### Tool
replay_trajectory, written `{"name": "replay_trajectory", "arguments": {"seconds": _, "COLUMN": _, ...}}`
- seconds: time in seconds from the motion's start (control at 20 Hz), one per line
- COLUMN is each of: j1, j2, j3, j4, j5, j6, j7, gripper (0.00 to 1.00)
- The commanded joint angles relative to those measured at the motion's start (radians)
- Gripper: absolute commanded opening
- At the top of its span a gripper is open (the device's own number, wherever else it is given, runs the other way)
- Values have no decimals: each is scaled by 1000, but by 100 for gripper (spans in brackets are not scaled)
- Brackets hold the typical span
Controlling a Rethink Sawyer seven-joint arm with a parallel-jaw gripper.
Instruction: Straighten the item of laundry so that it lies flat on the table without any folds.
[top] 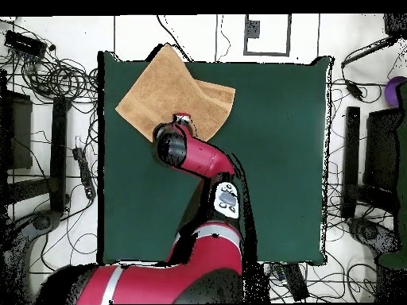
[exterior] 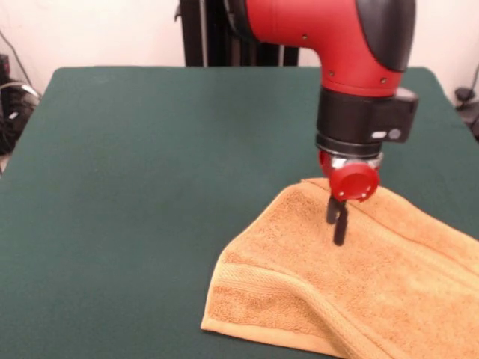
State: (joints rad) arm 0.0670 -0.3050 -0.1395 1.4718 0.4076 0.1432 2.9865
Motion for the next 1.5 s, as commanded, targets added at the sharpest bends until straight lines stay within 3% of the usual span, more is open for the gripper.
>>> {"name": "replay_trajectory", "arguments": {"seconds": 0.05, "j1": 43, "j2": -40, "j3": -7, "j4": 129, "j5": 39, "j6": 179, "j7": 137, "gripper": 100}}
{"name": "replay_trajectory", "arguments": {"seconds": 0.6, "j1": 30, "j2": -180, "j3": 0, "j4": 263, "j5": 21, "j6": 204, "j7": 128, "gripper": 100}}
{"name": "replay_trajectory", "arguments": {"seconds": 0.9, "j1": 59, "j2": -92, "j3": -24, "j4": 269, "j5": 73, "j6": 135, "j7": 212, "gripper": 100}}
{"name": "replay_trajectory", "arguments": {"seconds": 1.5, "j1": 179, "j2": 66, "j3": -118, "j4": 237, "j5": 226, "j6": 123, "j7": 325, "gripper": 100}}
